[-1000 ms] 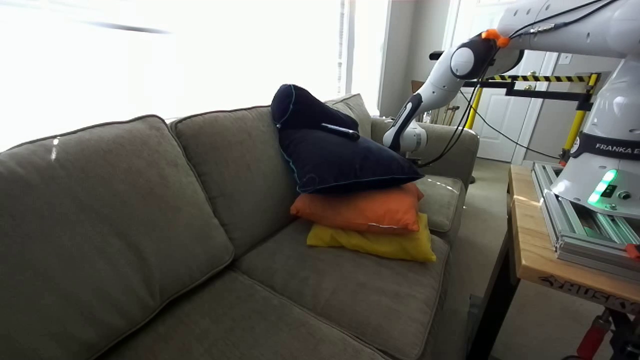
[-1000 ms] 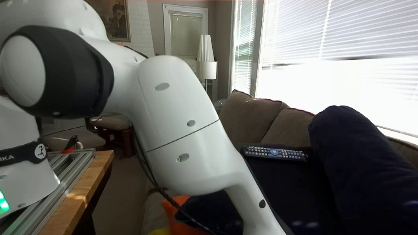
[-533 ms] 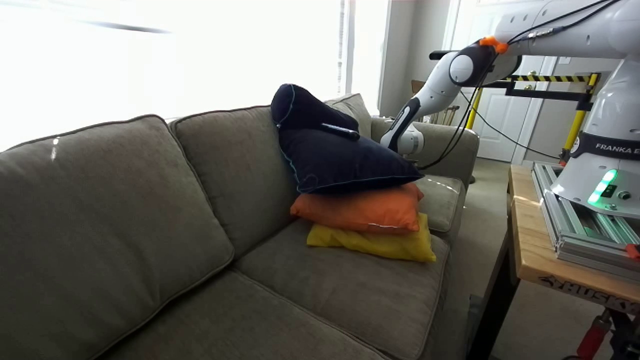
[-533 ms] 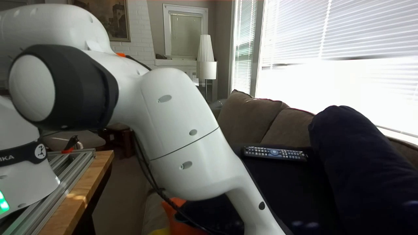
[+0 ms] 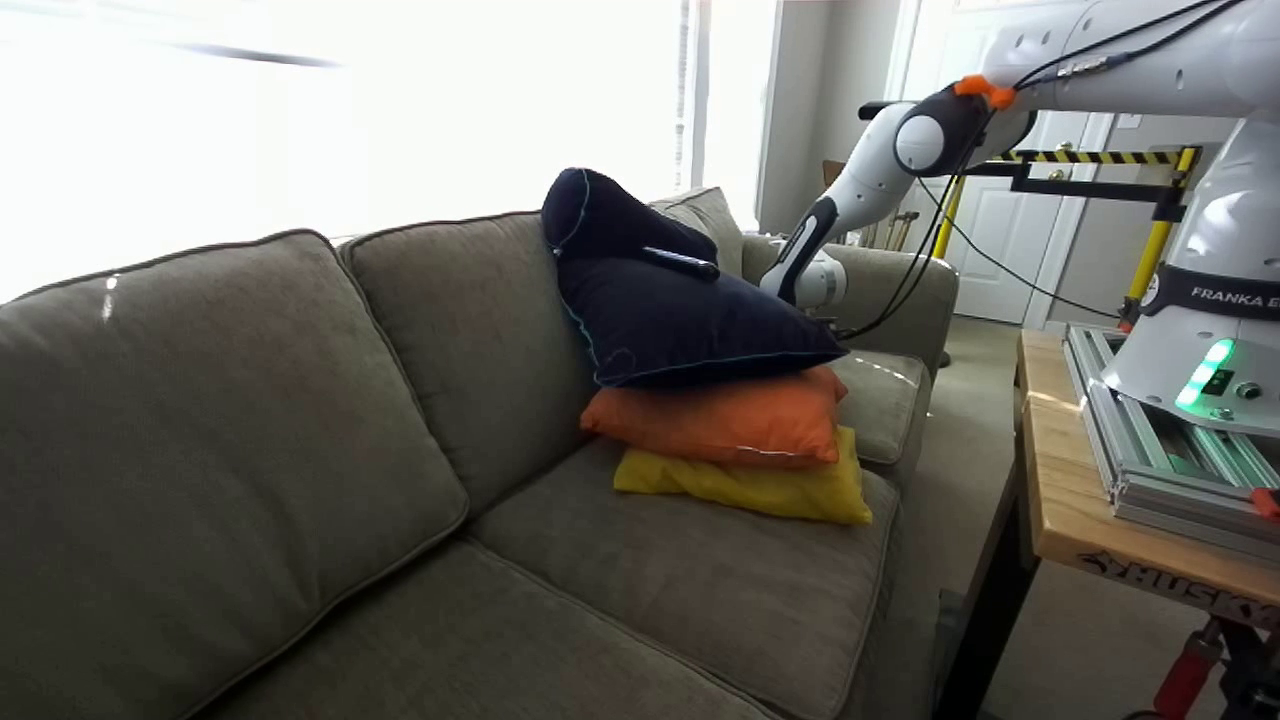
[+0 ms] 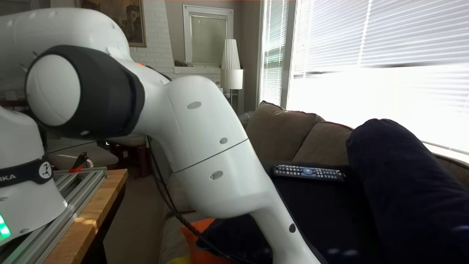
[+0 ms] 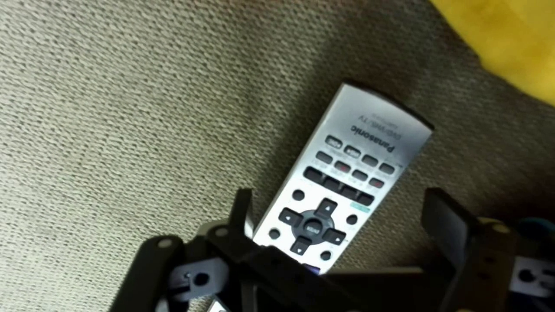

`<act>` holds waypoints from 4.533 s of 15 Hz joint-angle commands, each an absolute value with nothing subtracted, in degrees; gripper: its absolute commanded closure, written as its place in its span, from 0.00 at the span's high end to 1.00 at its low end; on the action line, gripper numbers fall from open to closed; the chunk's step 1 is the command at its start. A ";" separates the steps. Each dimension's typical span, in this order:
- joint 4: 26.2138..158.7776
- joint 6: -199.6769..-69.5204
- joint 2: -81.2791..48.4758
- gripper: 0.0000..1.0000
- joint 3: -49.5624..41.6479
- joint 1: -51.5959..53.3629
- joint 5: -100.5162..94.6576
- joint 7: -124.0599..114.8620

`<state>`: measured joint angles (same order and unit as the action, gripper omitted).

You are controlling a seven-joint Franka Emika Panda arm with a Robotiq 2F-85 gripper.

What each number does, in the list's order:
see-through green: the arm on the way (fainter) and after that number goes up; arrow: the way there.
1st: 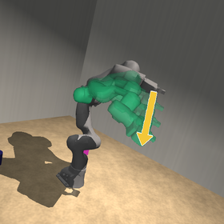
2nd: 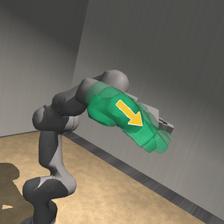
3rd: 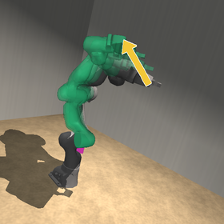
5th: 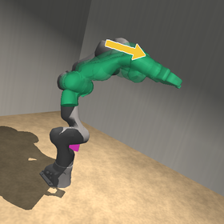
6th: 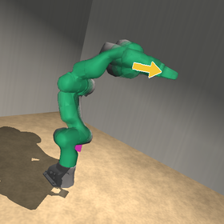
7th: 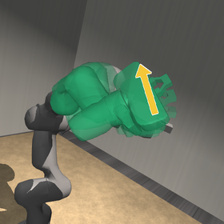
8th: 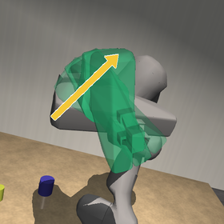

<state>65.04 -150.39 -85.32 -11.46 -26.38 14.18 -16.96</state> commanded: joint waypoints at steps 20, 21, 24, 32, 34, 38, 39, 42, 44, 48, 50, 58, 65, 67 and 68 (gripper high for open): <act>67.44 -150.65 -85.41 0.66 -12.97 -24.05 13.15 -19.20; 67.51 -150.67 -85.41 0.59 -12.97 -23.99 13.15 -19.23; 67.68 -150.57 -85.40 0.39 -13.09 -23.84 13.10 -19.23; 64.58 -148.78 -85.23 0.34 -13.65 -24.30 12.39 -17.47; 67.30 -150.19 -82.64 0.34 -13.92 -24.15 12.63 -15.22; 71.52 -151.68 -78.26 0.34 -14.10 -24.22 12.99 -10.92; 72.91 -151.27 -76.75 0.34 -13.61 -24.50 13.17 -9.29; 78.77 -152.13 -71.39 0.34 -13.11 -24.71 13.25 -4.57; 83.19 -154.50 -67.91 0.34 -13.34 -24.46 13.21 -1.57; 92.08 -160.84 -60.88 0.34 -12.66 -24.67 13.55 4.17; 95.75 -164.21 -58.09 0.34 -11.06 -26.05 11.71 4.78; 93.77 -162.68 -60.47 1.00 -7.21 -29.91 10.74 7.79; 83.77 -162.63 -70.28 1.00 -7.29 -28.90 8.72 7.52; 80.29 -165.36 -74.44 1.00 -8.25 -27.75 7.36 7.14; 78.81 -167.06 -76.26 1.00 -7.79 -27.86 7.03 7.38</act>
<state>86.16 -163.65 -69.10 -7.47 -28.25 9.52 7.47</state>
